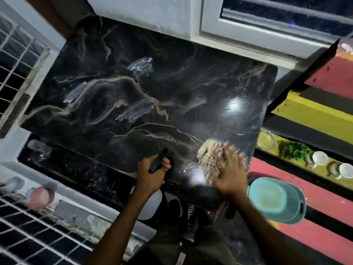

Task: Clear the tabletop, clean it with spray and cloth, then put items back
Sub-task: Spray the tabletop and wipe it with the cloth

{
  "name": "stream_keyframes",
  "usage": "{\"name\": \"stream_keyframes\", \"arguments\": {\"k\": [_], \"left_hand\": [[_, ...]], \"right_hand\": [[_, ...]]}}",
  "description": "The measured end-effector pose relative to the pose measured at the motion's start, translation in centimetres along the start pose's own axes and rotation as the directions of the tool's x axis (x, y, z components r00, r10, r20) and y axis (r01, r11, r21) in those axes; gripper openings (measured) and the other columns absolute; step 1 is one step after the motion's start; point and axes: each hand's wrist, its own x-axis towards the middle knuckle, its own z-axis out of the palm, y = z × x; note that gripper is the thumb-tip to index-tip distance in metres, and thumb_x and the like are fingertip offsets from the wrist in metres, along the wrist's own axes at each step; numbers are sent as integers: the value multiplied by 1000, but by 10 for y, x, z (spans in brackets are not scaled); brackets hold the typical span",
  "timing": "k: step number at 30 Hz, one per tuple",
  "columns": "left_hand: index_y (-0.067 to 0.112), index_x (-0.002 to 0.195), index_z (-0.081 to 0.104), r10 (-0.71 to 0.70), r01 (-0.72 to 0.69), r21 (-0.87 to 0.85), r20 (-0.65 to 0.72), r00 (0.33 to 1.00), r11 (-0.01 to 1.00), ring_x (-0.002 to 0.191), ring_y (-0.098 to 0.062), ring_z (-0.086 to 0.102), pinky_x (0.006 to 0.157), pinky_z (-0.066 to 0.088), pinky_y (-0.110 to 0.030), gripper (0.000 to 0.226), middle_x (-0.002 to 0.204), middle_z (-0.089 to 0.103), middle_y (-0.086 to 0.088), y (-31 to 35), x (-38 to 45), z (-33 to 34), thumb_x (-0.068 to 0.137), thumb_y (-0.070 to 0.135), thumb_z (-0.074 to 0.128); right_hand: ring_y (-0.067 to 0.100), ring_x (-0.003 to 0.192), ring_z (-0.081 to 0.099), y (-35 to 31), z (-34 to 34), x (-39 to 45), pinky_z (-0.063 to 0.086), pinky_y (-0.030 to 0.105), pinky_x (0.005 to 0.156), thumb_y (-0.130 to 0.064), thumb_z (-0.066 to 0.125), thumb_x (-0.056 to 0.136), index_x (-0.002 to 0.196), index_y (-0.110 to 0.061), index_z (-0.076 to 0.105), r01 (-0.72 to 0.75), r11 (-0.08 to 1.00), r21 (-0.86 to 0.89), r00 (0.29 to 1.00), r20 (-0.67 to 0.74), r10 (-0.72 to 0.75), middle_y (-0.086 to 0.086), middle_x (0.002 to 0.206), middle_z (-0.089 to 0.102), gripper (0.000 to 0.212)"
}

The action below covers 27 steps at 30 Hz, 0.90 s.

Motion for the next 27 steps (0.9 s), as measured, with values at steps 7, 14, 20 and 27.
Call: {"name": "stream_keyframes", "arguments": {"k": [7, 14, 20, 27], "left_hand": [[4, 77, 70, 38, -39, 45, 28, 999, 998, 71, -26, 67, 47, 50, -31, 27, 75, 71, -12, -22, 3, -27, 86, -17, 56], [-2, 82, 71, 91, -98, 98, 78, 993, 990, 68, -7, 68, 61, 57, -42, 15, 78, 73, -13, -30, 5, -48, 88, -12, 62], [23, 74, 70, 41, -53, 98, 119, 992, 994, 64, 2, 67, 58, 51, -26, 39, 73, 73, 6, -39, 7, -46, 84, -13, 59], [10, 76, 72, 138, -159, 149, 138, 981, 976, 67, -19, 71, 59, 56, -33, 15, 69, 72, -5, -37, 3, -43, 83, -1, 64]], "right_hand": [[35, 157, 1, -118, -16, 109, -6, 56, 126, -66, 21, 96, 161, -36, 17, -208, 977, 44, 977, -40, 210, 15, 170, 4, 71], [29, 158, 9, -120, 53, -55, 9, 54, 127, -62, 35, 99, 161, -38, 21, 43, 997, 58, 999, -1, -43, 6, 172, 6, 67], [34, 157, 8, -62, 16, -35, 10, 58, 124, -62, 26, 95, 162, -34, 15, -598, 796, 93, 789, -108, 605, 14, 171, 6, 74], [29, 158, -7, -203, 65, -32, 3, 53, 126, -55, 38, 95, 164, -30, 8, 51, 998, 39, 998, 32, -53, 10, 171, -9, 79]]}}
